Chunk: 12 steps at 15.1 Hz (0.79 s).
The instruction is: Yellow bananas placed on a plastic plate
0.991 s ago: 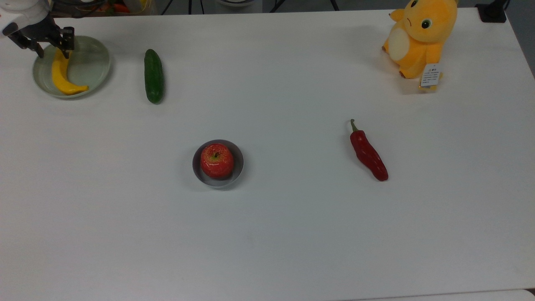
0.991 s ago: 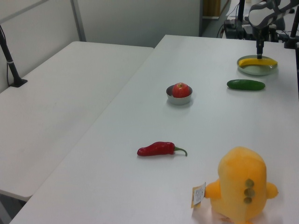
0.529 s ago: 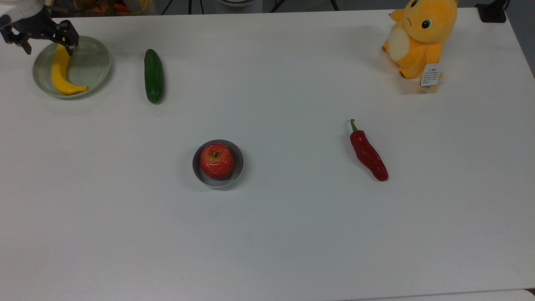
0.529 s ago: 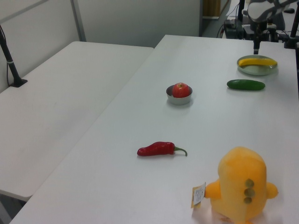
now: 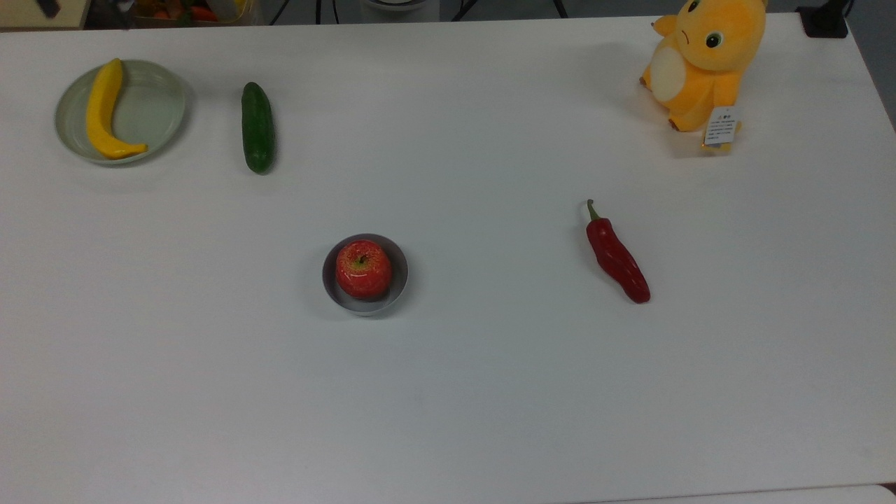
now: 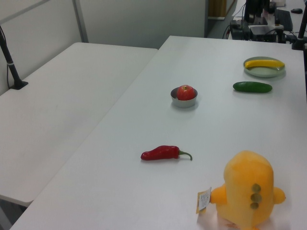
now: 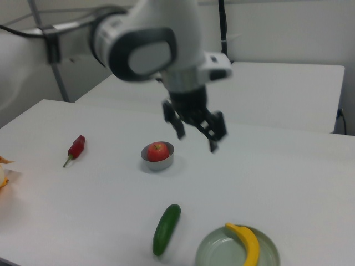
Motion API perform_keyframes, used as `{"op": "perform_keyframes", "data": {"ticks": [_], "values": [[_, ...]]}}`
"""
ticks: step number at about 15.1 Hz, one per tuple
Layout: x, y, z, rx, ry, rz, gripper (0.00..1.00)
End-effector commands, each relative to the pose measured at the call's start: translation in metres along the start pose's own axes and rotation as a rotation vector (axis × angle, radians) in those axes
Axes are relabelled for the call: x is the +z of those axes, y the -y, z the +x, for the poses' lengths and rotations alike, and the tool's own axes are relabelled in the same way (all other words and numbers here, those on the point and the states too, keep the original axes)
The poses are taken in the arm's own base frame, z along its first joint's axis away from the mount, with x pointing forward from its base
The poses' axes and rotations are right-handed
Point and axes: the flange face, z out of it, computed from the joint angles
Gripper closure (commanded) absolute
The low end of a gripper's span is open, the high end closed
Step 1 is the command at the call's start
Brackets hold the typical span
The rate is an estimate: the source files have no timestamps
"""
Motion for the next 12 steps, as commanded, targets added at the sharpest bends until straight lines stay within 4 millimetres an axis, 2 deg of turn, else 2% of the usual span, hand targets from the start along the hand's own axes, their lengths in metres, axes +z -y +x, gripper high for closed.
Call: {"op": "perform_keyframes", "data": {"ticks": [1,4,7,9,12], "values": [[-0.05,0.066,0.0,0.153,-0.028,0.057,0.0],[-0.08,0.128,-0.001,0.202,-0.049,0.08,0.0],[-0.083,0.205,-0.003,0.181,-0.014,0.096,0.0],[-0.088,0.241,-0.01,0.162,-0.003,0.102,0.0],[-0.082,0.3,-0.023,0.053,0.043,0.099,0.0]]}}
